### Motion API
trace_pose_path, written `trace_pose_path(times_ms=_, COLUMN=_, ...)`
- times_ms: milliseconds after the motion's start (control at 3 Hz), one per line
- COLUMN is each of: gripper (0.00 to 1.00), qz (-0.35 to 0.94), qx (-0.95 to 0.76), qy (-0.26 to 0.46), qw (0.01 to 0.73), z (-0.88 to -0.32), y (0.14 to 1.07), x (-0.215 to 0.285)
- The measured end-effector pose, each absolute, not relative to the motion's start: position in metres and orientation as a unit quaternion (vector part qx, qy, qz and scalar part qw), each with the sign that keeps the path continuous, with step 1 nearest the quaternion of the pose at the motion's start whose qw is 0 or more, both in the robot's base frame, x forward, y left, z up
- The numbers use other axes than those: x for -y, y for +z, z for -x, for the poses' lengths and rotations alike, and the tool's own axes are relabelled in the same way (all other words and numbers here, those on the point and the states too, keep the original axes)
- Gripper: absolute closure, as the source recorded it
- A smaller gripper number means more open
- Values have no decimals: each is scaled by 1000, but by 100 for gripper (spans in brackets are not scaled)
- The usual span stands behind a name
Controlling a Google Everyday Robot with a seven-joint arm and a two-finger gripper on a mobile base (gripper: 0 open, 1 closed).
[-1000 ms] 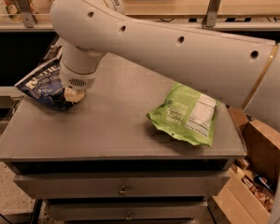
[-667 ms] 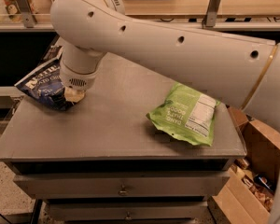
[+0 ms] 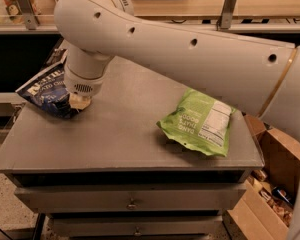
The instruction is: Move blue chip bag near rxbar chocolate
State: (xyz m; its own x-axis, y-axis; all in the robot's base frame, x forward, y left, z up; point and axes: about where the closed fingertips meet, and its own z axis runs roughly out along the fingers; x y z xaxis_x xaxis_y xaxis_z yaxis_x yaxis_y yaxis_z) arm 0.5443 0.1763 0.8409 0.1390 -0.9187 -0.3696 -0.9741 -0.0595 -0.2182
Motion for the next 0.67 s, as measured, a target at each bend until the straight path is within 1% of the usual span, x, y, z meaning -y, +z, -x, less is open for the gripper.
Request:
trace_pose_path(times_ms=333, gripper=100, qz=725, qx=-653, qy=66, qw=210, z=-544, y=841, x=-176)
trace_pose_path(times_ms=667, gripper=100, qz=701, qx=-669, qy=66, qw=238, z=-576, y=860, x=-159)
